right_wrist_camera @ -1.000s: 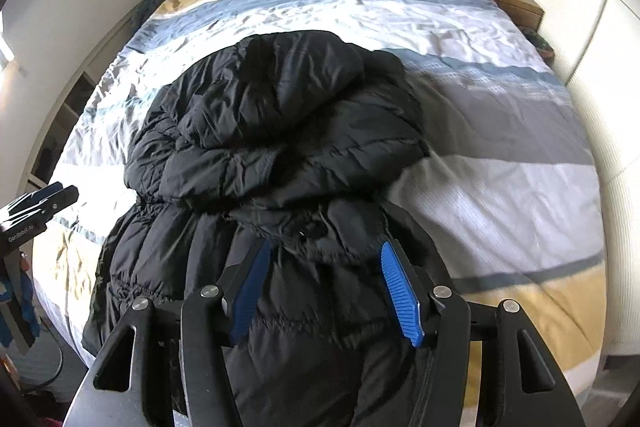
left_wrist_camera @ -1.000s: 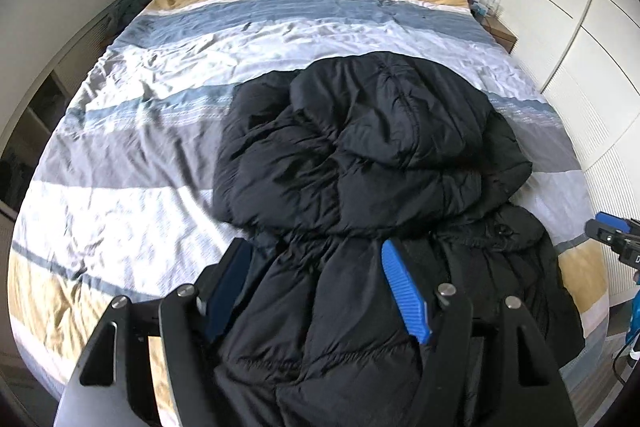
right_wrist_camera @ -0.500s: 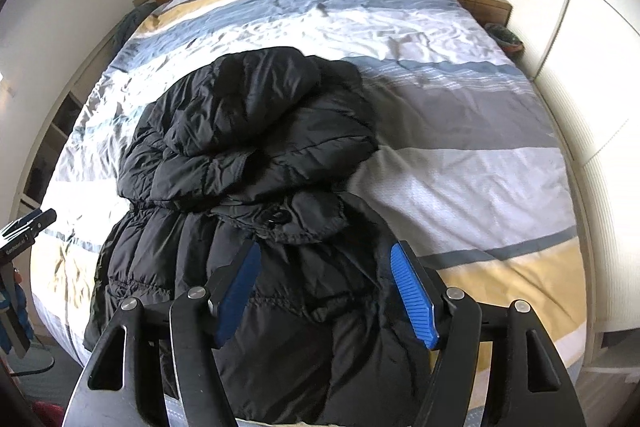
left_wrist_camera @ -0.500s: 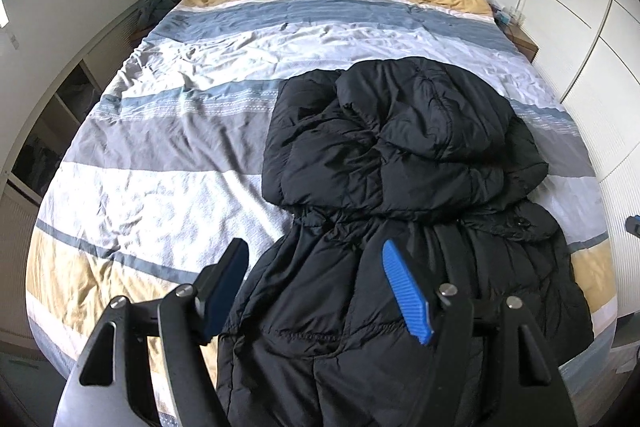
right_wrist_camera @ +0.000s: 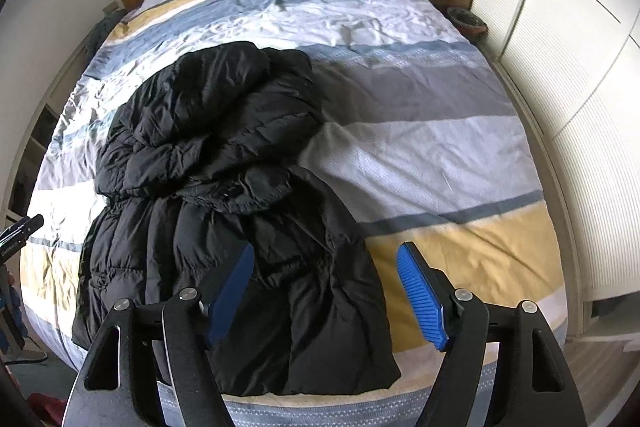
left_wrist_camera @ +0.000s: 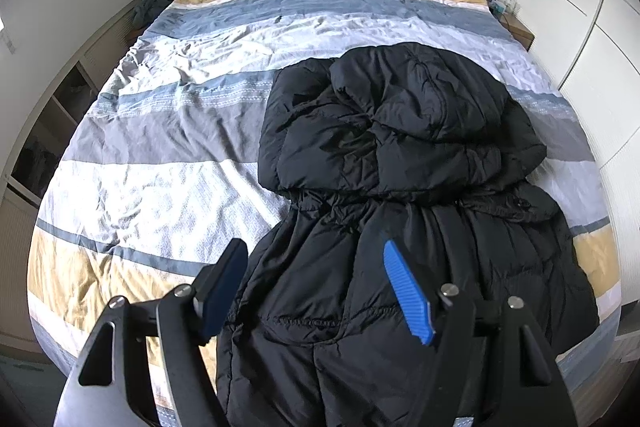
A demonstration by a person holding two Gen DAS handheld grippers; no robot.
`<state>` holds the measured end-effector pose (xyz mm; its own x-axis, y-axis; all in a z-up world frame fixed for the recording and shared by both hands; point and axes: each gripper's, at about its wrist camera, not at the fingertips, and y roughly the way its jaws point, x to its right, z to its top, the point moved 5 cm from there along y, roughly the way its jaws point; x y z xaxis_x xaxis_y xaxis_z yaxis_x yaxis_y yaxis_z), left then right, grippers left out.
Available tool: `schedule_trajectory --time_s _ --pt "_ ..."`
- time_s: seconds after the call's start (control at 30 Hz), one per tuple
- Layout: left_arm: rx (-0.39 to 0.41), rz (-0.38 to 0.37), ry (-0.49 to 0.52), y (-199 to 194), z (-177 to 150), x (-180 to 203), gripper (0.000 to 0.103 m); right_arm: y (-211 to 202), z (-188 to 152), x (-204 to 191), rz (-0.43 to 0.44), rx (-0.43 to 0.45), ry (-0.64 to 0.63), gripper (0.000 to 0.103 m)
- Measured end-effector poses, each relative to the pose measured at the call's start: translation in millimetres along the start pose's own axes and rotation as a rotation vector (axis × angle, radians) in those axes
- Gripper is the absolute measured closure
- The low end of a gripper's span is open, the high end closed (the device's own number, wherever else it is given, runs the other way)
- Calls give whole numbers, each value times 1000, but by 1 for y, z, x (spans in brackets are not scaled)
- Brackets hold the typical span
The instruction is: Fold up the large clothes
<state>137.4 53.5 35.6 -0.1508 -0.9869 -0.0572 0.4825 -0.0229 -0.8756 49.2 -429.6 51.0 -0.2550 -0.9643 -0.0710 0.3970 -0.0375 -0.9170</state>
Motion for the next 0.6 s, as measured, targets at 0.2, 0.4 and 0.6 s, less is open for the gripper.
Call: schedule_trajectory --time_s 0.2,0.4,0.6 --pt "-2 7 -3 -2 -6 -2 31 3 -14 15 -15 -17 35 26" --pt "-6 27 -13 -5 -16 -10 30 4 -26 32 -42 -37 63 24" --pt "1 51 -12 -7 -23 -14 30 2 -29 44 -76 -52 66 10"
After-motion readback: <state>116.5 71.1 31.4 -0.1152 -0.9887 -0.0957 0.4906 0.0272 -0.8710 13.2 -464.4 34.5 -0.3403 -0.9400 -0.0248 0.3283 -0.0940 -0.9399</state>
